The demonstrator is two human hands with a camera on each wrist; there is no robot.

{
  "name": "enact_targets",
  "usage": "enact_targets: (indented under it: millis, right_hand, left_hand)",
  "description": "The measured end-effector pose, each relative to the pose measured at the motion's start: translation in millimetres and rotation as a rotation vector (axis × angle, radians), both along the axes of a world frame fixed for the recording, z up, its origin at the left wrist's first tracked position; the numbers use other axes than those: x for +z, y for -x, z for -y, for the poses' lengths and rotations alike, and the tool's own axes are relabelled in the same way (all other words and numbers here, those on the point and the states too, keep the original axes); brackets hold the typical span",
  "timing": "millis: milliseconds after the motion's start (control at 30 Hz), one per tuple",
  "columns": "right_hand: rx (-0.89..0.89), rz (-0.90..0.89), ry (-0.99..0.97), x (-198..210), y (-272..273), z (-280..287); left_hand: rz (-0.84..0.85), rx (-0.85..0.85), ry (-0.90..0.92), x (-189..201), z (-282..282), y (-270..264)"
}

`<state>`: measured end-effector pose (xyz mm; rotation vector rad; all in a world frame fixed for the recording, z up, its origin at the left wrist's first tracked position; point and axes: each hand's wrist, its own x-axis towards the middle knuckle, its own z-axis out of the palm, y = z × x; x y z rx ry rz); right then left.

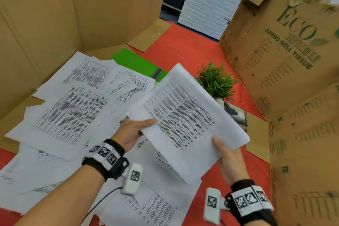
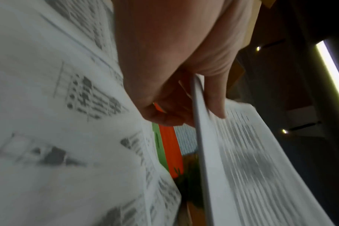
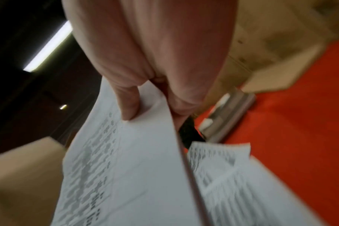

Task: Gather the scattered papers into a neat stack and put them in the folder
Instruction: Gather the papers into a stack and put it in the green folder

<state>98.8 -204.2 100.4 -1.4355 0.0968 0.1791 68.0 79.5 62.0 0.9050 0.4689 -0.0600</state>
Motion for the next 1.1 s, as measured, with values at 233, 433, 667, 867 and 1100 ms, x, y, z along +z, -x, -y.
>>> enact_targets:
  millis: [233,433,667,867,1100]
  right_hand:
    - [-0.001,0.235,0.182,29,-4,-4]
    - [-0.153,0.094,0.161,-19,2,-11]
    - [0.012,-0.032,0.304,-54,7,0]
    - [-0.059,0.124,0.640,-14,-12,30]
    - [0.011,0.498,1.062,30,-14,30]
  left_hand:
    - [0.178,-0.094,-0.383,17,-22,-19]
    - [0.096,0.112,-0.436,-10,10,-14]
    - [-0.027,-0.033,-0.425,-46,17,-8]
    - [0.099,-0.083,-0.457,-19,18,-17]
    - [0.552,-0.151,-1.084,39,30,-41]
